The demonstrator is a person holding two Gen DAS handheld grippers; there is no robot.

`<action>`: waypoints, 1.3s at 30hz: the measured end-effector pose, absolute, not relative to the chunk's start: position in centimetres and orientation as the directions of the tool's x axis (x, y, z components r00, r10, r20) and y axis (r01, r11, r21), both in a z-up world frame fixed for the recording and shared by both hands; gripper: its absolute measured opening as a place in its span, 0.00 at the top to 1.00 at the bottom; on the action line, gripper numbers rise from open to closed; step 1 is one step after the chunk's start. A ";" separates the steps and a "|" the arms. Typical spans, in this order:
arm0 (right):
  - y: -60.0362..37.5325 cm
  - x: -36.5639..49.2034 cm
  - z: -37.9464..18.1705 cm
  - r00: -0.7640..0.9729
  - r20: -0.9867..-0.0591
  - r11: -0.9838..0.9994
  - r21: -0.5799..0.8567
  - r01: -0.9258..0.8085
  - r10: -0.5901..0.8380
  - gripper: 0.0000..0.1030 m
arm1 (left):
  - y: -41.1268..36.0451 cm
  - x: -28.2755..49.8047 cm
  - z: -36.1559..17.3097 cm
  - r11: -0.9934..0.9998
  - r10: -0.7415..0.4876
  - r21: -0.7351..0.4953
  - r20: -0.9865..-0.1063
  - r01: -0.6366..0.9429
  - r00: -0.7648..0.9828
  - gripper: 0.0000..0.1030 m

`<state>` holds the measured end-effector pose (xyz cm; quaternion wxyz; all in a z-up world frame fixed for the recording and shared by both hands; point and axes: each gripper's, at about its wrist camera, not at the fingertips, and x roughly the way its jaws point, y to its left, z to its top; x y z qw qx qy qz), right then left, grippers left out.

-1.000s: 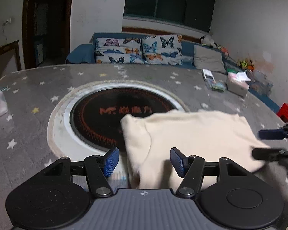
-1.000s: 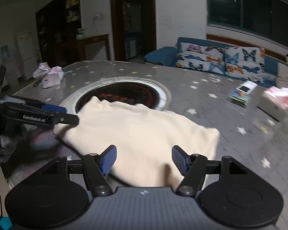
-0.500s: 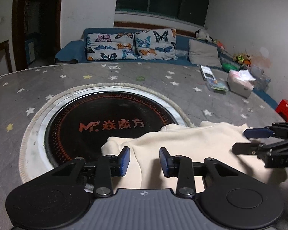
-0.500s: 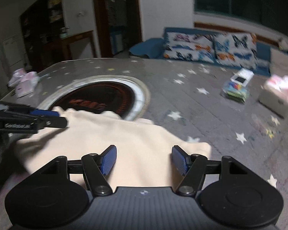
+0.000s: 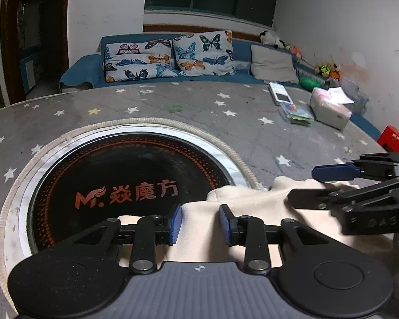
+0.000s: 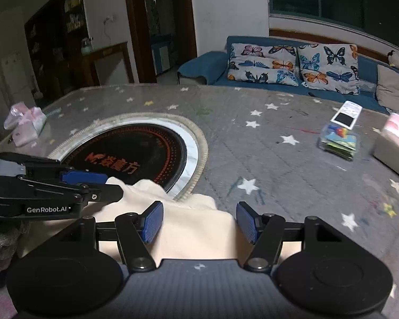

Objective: Fold clothes
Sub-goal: 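Press and smooth the folded sweatshirt flat with both grippers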

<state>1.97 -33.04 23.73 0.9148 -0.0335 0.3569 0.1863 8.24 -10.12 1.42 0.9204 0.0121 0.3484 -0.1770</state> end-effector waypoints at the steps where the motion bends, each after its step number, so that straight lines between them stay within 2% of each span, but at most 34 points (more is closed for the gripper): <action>1: -32.7 2.5 23.2 0.671 -0.682 0.934 0.049 -0.354 0.290 0.36 | -10.1 8.3 1.4 0.937 -0.315 -0.098 -0.647 0.334 0.694 0.65; 3: -32.8 2.9 22.8 0.670 -0.688 0.940 0.054 -0.337 0.280 0.33 | -10.1 8.4 1.5 0.938 -0.311 -0.093 -0.650 0.334 0.693 0.65; 6: -32.9 2.9 23.3 0.677 -0.678 0.942 0.070 -0.329 0.287 0.34 | -9.8 8.1 1.8 0.938 -0.321 -0.117 -0.651 0.327 0.688 0.66; 11: -32.1 3.4 23.4 0.676 -0.680 0.938 0.052 -0.342 0.284 0.34 | -10.0 8.3 1.7 0.938 -0.324 -0.129 -0.654 0.322 0.683 0.58; 19: -32.2 2.8 24.1 0.697 -0.667 0.943 0.029 -0.331 0.265 0.33 | -9.8 8.3 1.8 0.940 -0.325 -0.146 -0.653 0.308 0.684 0.58; 32: -29.3 -5.1 25.9 0.665 -0.630 0.858 0.005 -0.514 0.402 0.34 | -6.5 4.1 2.4 0.954 -0.290 -0.126 -0.619 0.272 0.730 0.58; 39: -27.3 -8.2 24.4 0.653 -0.646 0.820 -0.073 -0.567 0.394 0.35 | -3.8 0.8 1.5 0.966 -0.251 -0.110 -0.623 0.235 0.741 0.58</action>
